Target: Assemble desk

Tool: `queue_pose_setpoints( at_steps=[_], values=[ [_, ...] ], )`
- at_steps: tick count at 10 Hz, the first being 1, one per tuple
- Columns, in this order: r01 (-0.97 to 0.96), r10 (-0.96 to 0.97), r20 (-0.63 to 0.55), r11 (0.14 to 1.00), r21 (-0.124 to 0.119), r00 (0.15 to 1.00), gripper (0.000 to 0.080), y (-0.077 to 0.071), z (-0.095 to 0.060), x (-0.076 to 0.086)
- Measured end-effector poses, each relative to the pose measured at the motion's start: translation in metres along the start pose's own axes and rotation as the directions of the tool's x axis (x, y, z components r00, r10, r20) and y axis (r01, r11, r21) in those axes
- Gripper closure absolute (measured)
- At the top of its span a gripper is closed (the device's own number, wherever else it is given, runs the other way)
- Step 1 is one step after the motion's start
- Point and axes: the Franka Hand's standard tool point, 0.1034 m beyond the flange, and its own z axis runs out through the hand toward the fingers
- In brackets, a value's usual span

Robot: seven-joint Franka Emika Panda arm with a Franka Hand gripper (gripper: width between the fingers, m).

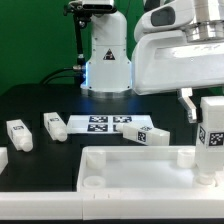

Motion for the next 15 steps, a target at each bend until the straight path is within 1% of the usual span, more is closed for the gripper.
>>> queue_pose_setpoints(
  at_steps=[1,4,6,10,11,12,13,14,15],
  values=[
    [-0.002,0.002,0.003,1.0,-0.001,1.0,0.0515,0.002,0.001,-0.001],
    [0.001,-0.001,0.018,1.0,-0.001,1.0,0.0515,0.0,0.011,-0.009],
    [0.002,-0.002,0.006,1.0,-0.002,1.0,0.0515,0.0,0.011,-0.009],
    [0.009,-0.009,-0.07,1.0,-0.011,0.998,0.0515,-0.001,0.01,-0.01],
    [0.009,-0.01,-0.074,1.0,-0.011,0.997,0.0515,-0.001,0.01,-0.011],
    [0.009,-0.009,-0.073,1.0,-0.011,0.997,0.0446,-0.001,0.01,-0.011],
    [0.009,-0.009,-0.073,1.0,-0.011,0.997,0.0446,-0.001,0.01,-0.011],
    [0.009,-0.01,-0.073,1.0,-0.011,0.997,0.0265,-0.001,0.01,-0.011],
    [0.009,-0.009,-0.07,1.0,-0.011,0.998,0.0265,-0.001,0.01,-0.011]
  ],
)
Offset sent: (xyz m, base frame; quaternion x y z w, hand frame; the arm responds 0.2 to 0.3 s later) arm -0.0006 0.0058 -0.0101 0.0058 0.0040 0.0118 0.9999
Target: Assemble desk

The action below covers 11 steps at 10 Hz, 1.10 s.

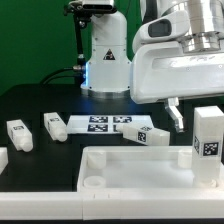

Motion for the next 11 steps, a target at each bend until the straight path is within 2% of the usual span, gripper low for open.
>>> queue_pose_setpoints(
  at_steps=[1,2,4,5,6,8,9,10,11],
  values=[
    [-0.008,0.008,0.032,1.0,0.002,0.999,0.0169,0.0,0.001,-0.002],
    [-0.048,0.048,0.048,0.999,0.002,0.998,0.0169,0.003,0.001,0.003],
    [-0.074,0.07,0.224,0.997,0.009,0.972,0.0151,0.006,0.0,0.012],
    [-0.083,0.076,0.292,0.997,0.011,0.954,0.0151,0.008,-0.001,0.02],
    [-0.094,0.081,0.385,0.995,0.013,0.919,0.0151,0.007,-0.002,0.019],
    [-0.108,0.089,0.48,0.994,0.012,0.873,0.0151,-0.001,0.0,0.017],
    [-0.123,0.1,0.554,0.992,0.004,0.826,0.0151,-0.003,-0.003,0.01],
    [-0.126,0.103,0.556,0.992,0.003,0.825,0.0151,-0.003,-0.002,0.014],
    [-0.148,0.129,0.554,0.989,-0.011,0.823,0.0247,-0.003,-0.001,0.014]
  ],
)
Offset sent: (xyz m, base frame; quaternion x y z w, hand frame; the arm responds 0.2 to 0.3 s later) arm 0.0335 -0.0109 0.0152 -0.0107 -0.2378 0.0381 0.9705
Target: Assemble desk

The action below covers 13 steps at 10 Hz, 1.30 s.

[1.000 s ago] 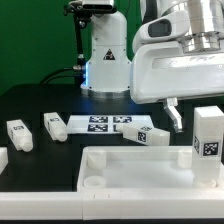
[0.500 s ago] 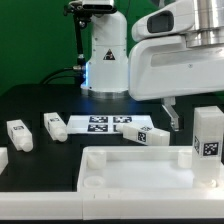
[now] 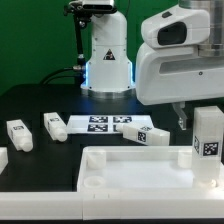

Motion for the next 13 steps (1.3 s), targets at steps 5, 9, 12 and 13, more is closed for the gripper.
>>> queue_pose_setpoints(
  at_steps=[5,9,12,13],
  values=[
    [-0.374,0.374,-0.049,0.928,0.01,0.926,0.051,0.001,0.003,-0.004],
    [-0.83,0.836,-0.014,0.546,0.117,0.548,0.0511,-0.009,0.007,-0.011],
    [-0.9,0.907,0.024,0.415,0.13,0.421,0.0511,-0.01,0.007,-0.01],
    [-0.861,0.868,0.004,0.492,0.131,0.497,0.0511,-0.008,0.006,-0.01]
  ],
)
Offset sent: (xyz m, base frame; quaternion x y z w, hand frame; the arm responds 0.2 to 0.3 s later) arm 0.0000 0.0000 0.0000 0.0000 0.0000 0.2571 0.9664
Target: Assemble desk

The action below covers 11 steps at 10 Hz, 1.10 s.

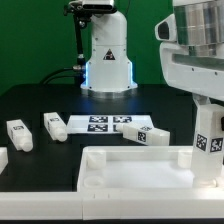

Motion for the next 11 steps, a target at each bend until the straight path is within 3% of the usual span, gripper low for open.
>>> queue_pose_setpoints(
  at_steps=[1,2,3,4,5,7,9,10,11],
  values=[
    [0.184,-0.184,-0.012,0.983,0.007,0.983,0.0398,0.001,-0.004,0.003],
    [0.314,-0.314,-0.03,0.949,0.002,0.949,0.0398,0.001,-0.008,0.005],
    [0.421,-0.421,-0.052,0.907,-0.004,0.906,0.0222,-0.001,-0.009,0.005],
    [0.463,-0.463,-0.049,0.886,-0.007,0.885,0.0162,0.0,-0.008,0.005],
    [0.504,-0.503,-0.049,0.864,-0.01,0.863,0.0162,0.001,-0.008,0.006],
    [0.674,-0.675,-0.049,0.738,-0.025,0.737,0.0152,0.001,-0.008,0.007],
    [0.942,-0.948,-0.042,0.318,-0.109,0.316,0.0151,-0.001,-0.015,0.012],
    [0.936,-0.942,-0.043,0.335,-0.105,0.333,0.0153,-0.001,-0.014,0.011],
    [0.923,-0.929,-0.047,0.37,-0.104,0.367,0.0261,-0.001,-0.014,0.012]
  ],
)
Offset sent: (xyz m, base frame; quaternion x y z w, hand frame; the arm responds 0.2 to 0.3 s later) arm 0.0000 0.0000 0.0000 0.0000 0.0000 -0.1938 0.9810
